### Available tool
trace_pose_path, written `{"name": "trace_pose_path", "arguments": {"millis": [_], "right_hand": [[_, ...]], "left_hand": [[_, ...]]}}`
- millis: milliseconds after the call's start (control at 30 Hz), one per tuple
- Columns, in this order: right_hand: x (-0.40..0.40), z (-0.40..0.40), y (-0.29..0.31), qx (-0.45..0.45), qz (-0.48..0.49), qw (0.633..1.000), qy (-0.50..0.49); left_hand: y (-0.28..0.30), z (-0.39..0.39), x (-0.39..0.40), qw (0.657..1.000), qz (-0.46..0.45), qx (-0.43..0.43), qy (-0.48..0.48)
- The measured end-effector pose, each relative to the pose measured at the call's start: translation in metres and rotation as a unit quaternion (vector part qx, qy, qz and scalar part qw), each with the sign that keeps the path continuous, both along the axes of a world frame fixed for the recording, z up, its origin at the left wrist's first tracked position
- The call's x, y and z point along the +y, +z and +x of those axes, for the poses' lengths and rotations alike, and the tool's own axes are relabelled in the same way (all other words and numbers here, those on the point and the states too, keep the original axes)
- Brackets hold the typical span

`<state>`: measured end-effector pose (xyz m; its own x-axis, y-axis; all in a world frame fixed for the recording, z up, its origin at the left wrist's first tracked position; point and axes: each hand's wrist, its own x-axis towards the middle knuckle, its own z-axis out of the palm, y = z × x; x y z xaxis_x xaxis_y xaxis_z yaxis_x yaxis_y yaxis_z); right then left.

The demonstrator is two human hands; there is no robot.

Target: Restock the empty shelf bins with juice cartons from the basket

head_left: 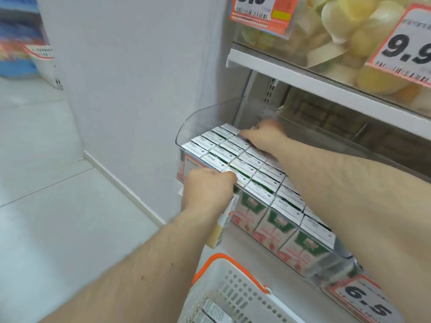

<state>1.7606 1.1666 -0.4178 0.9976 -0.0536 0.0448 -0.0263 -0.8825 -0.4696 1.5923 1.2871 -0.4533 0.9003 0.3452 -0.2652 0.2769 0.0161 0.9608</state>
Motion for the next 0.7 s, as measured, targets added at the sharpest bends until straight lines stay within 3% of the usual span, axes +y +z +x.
{"name": "trace_pose_path", "arguments": {"millis": [200,400,500,567,633,700], "right_hand": [[-0.004,0.006,-0.004,0.165,0.206,0.964,0.002],[-0.003,0.003,0.003,0.166,0.223,0.960,-0.016],[0.005,-0.015,0.015,0.197,0.187,0.962,-0.027],[0.007,-0.022,0.018,0.144,0.087,0.985,-0.026],[0.001,-0.032,0.023,0.002,-0.038,0.999,0.009],[-0.008,-0.052,0.030,-0.131,-0.059,0.988,0.049]], "left_hand": [[-0.006,0.004,0.000,1.000,-0.016,-0.006,0.000],[-0.005,0.001,-0.002,1.000,-0.023,-0.007,0.006],[-0.003,-0.004,-0.003,0.998,-0.065,-0.004,0.005],[0.002,-0.009,-0.005,0.994,-0.108,0.000,0.006],[0.008,-0.014,-0.009,0.988,-0.152,0.007,0.000],[0.015,-0.024,-0.015,0.984,-0.179,0.005,-0.019]]}}
